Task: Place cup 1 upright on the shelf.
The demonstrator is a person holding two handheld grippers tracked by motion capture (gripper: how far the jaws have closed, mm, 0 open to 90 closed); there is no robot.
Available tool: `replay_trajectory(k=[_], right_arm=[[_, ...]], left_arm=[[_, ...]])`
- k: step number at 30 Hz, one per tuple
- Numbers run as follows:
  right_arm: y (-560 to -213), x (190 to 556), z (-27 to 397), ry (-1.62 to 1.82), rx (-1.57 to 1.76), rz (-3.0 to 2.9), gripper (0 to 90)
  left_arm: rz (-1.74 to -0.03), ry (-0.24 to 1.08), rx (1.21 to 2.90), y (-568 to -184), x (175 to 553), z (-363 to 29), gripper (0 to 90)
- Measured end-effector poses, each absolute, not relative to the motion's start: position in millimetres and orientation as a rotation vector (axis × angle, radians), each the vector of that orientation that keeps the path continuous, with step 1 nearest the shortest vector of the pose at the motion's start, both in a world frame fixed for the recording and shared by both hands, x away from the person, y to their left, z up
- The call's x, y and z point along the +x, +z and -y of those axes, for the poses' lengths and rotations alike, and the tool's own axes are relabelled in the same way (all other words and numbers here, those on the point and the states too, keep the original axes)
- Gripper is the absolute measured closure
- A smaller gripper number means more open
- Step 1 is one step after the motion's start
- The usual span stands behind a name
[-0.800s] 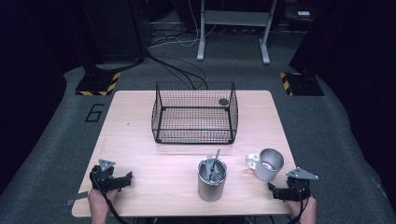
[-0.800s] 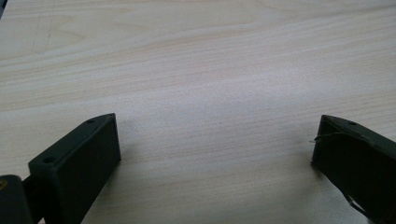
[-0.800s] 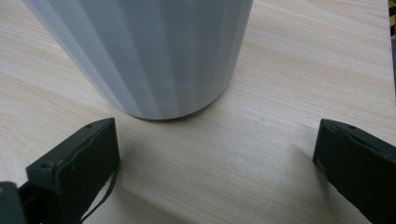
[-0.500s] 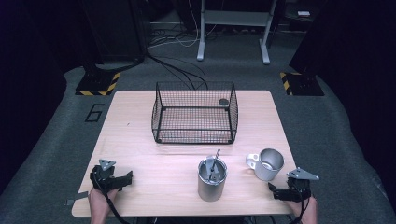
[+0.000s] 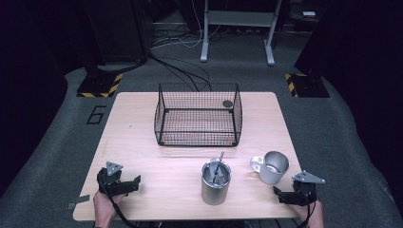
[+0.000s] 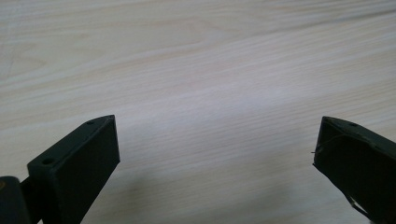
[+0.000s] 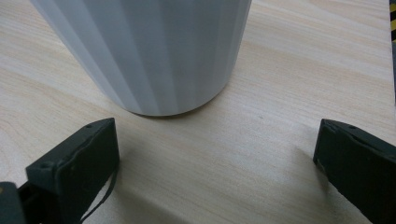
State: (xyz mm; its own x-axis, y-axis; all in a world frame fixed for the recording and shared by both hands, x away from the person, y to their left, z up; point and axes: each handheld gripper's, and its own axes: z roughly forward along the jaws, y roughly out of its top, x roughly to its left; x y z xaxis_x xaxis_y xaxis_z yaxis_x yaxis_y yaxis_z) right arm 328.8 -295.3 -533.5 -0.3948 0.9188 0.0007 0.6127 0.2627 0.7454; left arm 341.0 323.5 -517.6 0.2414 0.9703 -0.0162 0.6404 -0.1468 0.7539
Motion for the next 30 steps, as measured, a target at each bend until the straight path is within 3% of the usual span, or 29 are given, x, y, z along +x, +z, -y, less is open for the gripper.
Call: replay_trajectory(k=[14, 30], right_arm=[[-533.4, 329.6, 297.1, 0.921, 1.416, -2.075, 0.1], [-533.4, 329.7, 297.3, 0.923, 1.435, -2.061, 0.0]], left_arm=[[-1.200, 0.535, 1.913, -467.1, 333.6, -279.8, 0.1], [-1.028, 0.488, 1.963, -449.1, 330.1, -237.4, 0.1]])
